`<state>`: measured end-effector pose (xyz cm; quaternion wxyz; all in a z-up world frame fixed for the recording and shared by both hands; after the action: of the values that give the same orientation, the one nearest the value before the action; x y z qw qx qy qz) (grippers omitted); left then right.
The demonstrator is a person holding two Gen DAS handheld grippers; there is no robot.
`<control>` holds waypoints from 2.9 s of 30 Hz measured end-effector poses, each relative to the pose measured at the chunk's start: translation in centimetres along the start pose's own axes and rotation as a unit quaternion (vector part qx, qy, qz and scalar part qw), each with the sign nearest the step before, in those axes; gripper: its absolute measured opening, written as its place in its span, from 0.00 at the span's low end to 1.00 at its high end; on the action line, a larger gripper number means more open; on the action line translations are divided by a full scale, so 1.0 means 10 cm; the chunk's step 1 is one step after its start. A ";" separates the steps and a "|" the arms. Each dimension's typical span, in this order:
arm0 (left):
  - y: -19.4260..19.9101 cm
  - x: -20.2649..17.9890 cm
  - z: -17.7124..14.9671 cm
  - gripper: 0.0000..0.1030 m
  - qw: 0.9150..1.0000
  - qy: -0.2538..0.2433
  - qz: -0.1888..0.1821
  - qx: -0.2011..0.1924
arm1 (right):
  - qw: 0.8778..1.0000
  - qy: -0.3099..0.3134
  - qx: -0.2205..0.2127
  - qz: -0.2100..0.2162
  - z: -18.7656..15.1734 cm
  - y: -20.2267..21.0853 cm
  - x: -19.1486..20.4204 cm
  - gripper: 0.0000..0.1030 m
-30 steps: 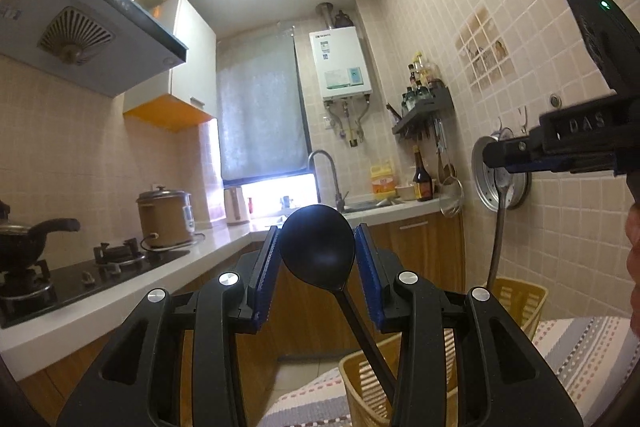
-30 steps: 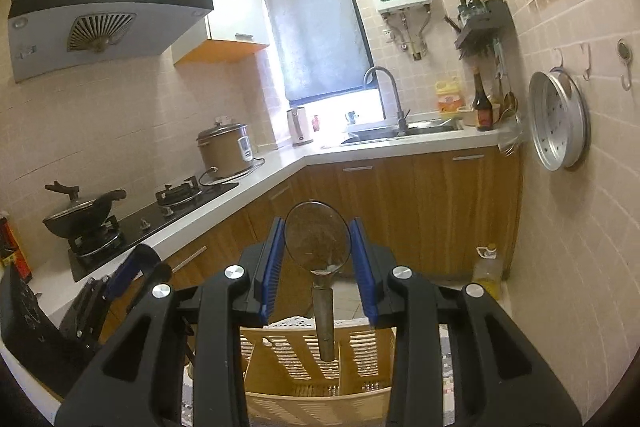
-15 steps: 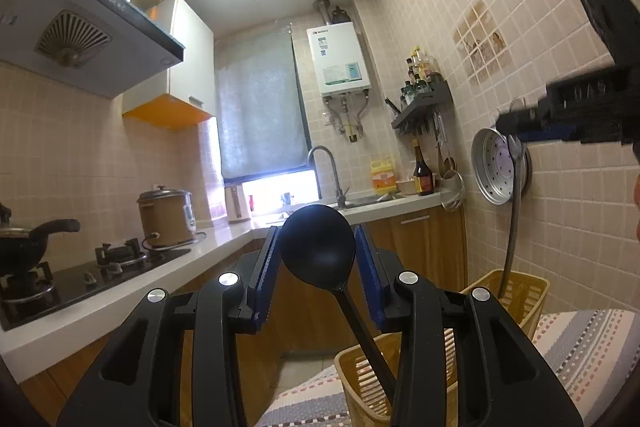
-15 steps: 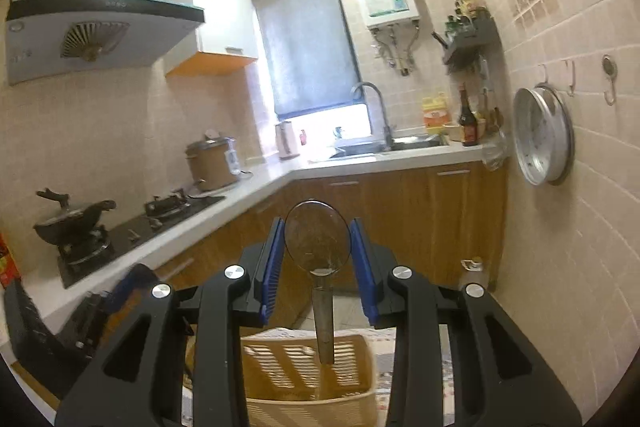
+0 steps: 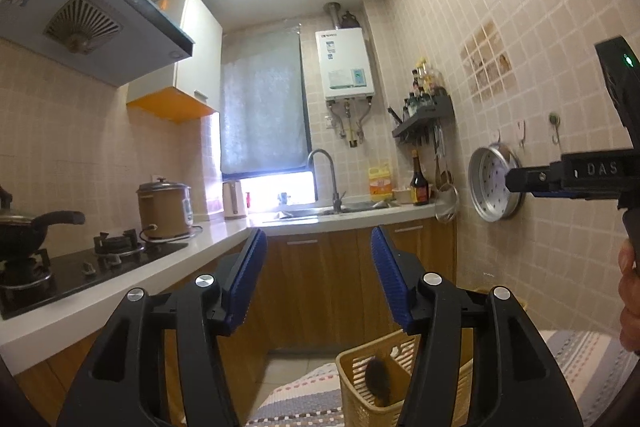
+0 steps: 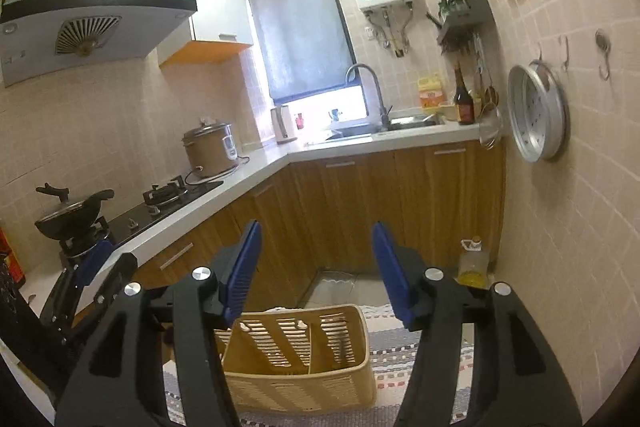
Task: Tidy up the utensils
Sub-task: 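Open both tools to drop the spoons into the basket, then move both tools back down to the remaining utensils on the cloth, then grasp a wooden chopstick with the left tool while the right tool grasps chopsticks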
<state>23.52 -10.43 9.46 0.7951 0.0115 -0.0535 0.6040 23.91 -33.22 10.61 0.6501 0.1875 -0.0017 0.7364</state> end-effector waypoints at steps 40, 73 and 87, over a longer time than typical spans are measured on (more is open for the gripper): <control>0.89 -0.01 -2.04 0.40 0.852 0.085 -0.123 0.502 | 0.901 -0.017 0.432 -0.047 -2.35 0.43 -0.37 0.19; 0.83 -0.12 -2.10 0.34 0.851 0.068 -0.122 0.507 | 0.885 0.033 0.460 -0.062 -2.55 0.34 -0.26 0.15; 0.82 -0.11 -2.10 0.33 0.848 0.080 -0.130 0.507 | 0.888 0.012 0.458 -0.039 -2.56 0.40 -0.32 0.09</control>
<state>16.79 -7.52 -11.91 0.7515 0.3715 0.3258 0.4372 13.31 -30.58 -13.10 0.5201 0.4559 0.3511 0.6312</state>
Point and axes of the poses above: each gripper's, at about its wrist camera, not at the fingertips, and y roughly against the way its jaws point, x to its left, z to its top, the point moved 5 cm from there along -y, roughly the way its jaws point, and after that the axes turned 1 degree about y, right-handed, at the moved point
